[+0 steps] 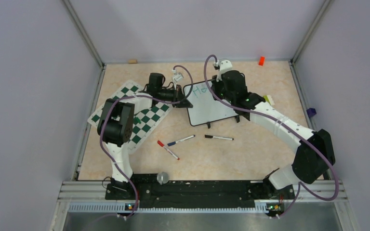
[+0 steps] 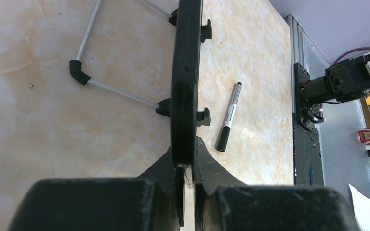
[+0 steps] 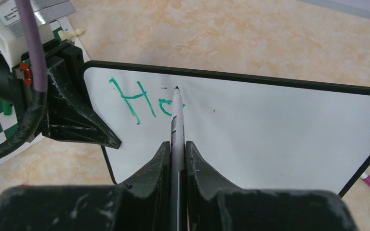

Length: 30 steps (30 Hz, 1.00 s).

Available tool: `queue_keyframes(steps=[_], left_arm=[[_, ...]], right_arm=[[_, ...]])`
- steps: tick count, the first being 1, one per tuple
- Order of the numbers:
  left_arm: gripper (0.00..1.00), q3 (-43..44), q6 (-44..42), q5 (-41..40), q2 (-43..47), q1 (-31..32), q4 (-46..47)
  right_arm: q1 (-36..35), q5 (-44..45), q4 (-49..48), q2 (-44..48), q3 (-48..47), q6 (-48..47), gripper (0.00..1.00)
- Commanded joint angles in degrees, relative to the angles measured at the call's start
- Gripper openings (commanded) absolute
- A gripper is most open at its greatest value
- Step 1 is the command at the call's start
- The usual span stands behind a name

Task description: Write a sentence on the whiteboard

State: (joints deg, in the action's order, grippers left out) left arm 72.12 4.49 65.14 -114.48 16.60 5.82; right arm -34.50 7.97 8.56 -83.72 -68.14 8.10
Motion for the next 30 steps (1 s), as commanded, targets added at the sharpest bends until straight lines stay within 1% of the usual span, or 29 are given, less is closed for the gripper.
queue_keyframes(steps=[1, 6, 17, 30], left_arm=[[0.0, -1.5, -5.4, -0.8, -0.3, 2.5, -5.6], [0.0, -1.5, -5.5, -0.8, -0.3, 2.5, -5.6], [0.0, -1.5, -5.5, -1.1, -0.1, 2.5, -5.6], [0.0, -1.5, -5.5, -1.1, -0.1, 2.4, -5.6]], right_arm=[[1.8, 1.8, -0.8, 1.6, 0.5, 0.6, 0.0], [2.3, 1.9, -0.1, 1.1, 0.7, 1.0, 0.0], [2.3, -1.0, -0.3, -0.2, 0.7, 1.3, 0.0], [2.3, 0.9, 1.8, -2.5, -0.2, 1.9, 0.0]])
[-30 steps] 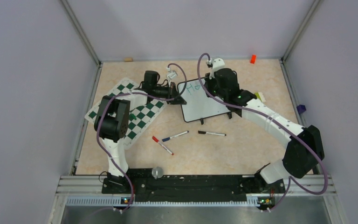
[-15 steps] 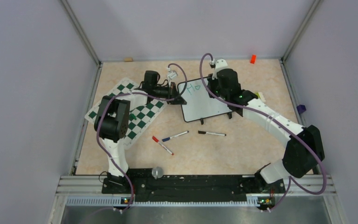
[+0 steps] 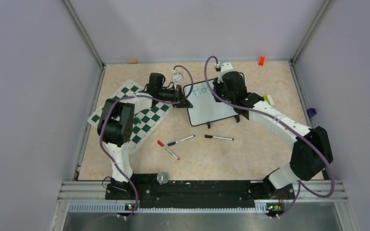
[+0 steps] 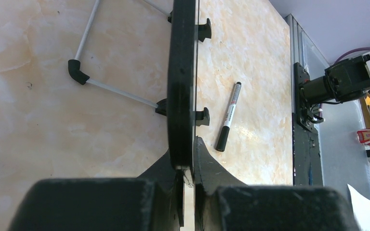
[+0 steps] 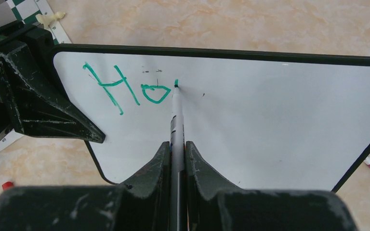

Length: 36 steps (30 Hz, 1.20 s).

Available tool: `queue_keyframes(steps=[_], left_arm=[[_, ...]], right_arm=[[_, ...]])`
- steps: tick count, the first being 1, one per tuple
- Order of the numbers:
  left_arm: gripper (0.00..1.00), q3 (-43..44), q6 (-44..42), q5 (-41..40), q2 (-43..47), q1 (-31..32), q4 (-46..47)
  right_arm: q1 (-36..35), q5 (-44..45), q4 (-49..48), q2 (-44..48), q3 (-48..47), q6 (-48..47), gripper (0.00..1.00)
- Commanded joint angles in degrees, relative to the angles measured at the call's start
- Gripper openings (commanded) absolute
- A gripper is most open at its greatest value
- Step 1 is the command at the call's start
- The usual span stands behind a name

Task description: Write a sentence on the whiteboard

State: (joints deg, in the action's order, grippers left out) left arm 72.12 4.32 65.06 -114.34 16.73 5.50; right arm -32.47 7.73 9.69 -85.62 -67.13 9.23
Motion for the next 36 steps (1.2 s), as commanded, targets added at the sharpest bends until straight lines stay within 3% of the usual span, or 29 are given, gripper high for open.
queue_keyframes(steps=[1, 13, 36], left_arm=[[0.0, -1.5, -5.4, -1.0, -0.3, 2.3, -5.2], [0.0, -1.5, -5.4, -1.1, -0.2, 2.4, -5.3], [0.0, -1.4, -5.4, -1.0, -0.4, 2.4, -5.2]], right_arm=[[0.2, 1.1, 0.8, -0.4, -0.8, 0.8, 0.0], [0.3, -0.1, 0.4, 3.6, 6.7, 2.0, 0.0], [1.1, -3.5, 1.4, 5.9, -0.3, 1.7, 0.0]])
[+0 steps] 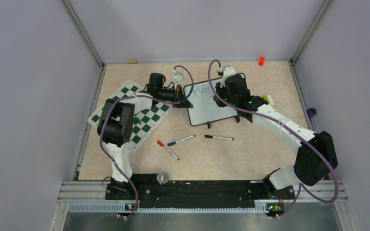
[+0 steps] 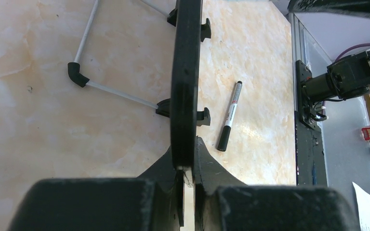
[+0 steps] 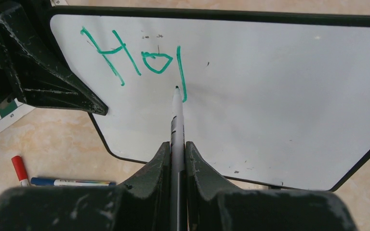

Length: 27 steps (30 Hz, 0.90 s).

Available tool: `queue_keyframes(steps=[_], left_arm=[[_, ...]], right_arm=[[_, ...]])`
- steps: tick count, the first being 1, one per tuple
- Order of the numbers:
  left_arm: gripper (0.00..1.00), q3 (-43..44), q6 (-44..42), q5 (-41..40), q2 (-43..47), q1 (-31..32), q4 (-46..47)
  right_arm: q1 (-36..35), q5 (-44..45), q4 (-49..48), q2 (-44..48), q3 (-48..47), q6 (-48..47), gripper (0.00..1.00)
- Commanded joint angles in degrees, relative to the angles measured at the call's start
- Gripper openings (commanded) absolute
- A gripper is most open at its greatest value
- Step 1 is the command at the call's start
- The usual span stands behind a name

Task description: Write a sentence on the whiteboard

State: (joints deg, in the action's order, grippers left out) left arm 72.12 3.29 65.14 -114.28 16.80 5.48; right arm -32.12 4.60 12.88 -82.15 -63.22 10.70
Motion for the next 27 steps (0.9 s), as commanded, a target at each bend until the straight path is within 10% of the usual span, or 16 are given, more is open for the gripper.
queue_keyframes(steps=[1, 27], left_arm=[[0.0, -1.3, -4.3, -1.1, -0.5, 2.3, -5.2], [0.0, -1.2, -4.3, -1.1, -0.6, 2.4, -5.2]], right_arm=[[0.7, -0.2, -1.9, 2.3, -4.7, 0.3, 0.0], [0.8, 2.7, -3.1, -3.9, -7.7, -0.5, 0.0]])
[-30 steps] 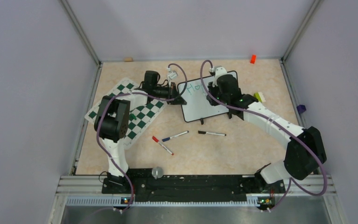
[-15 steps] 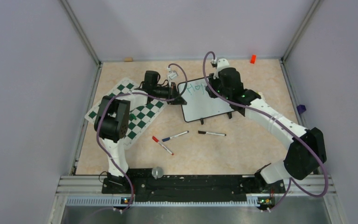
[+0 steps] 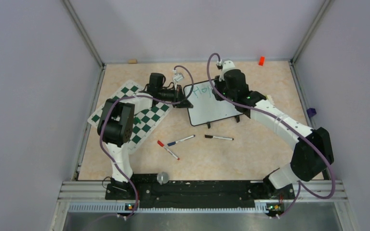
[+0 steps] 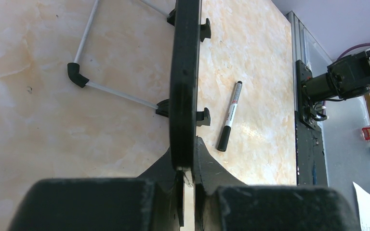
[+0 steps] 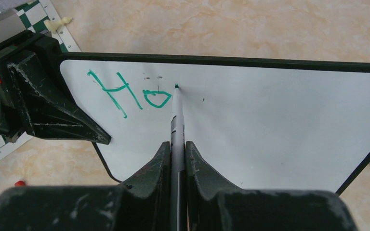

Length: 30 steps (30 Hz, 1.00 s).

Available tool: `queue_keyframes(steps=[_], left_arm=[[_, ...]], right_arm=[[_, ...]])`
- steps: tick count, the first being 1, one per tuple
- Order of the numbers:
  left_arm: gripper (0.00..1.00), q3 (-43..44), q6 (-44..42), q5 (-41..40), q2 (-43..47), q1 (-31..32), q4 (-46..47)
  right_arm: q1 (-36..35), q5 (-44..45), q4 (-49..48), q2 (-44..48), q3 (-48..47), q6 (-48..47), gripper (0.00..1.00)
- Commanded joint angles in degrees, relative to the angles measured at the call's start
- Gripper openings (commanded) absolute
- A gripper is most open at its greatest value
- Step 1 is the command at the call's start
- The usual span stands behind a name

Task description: Write a sentence on the whiteboard

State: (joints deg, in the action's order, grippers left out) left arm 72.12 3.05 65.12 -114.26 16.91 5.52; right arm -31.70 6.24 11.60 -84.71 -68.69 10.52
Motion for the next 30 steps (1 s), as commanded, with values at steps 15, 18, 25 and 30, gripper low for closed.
queue_keyframes(steps=[15, 18, 25, 30], left_arm=[[0.0, -1.2, -4.1, -1.1, -0.5, 2.2, -5.3], [0.0, -1.2, -4.1, -1.2, -0.6, 2.2, -5.3], [0.0, -1.2, -4.1, -1.2, -0.6, 2.2, -5.3], [0.0, -1.2, -4.1, -1.1, -0.7, 2.3, -6.9]], right_arm=[[0.5, 7.0, -1.5, 0.1, 0.2, 0.7, 0.0], [0.6, 6.2, -1.5, 0.4, 0.9, 0.4, 0.0], [0.7, 5.1, -0.5, 0.8, 1.9, -0.1, 0.0], [0.6, 3.8, -0.3, 1.0, 2.6, 0.0, 0.0]])
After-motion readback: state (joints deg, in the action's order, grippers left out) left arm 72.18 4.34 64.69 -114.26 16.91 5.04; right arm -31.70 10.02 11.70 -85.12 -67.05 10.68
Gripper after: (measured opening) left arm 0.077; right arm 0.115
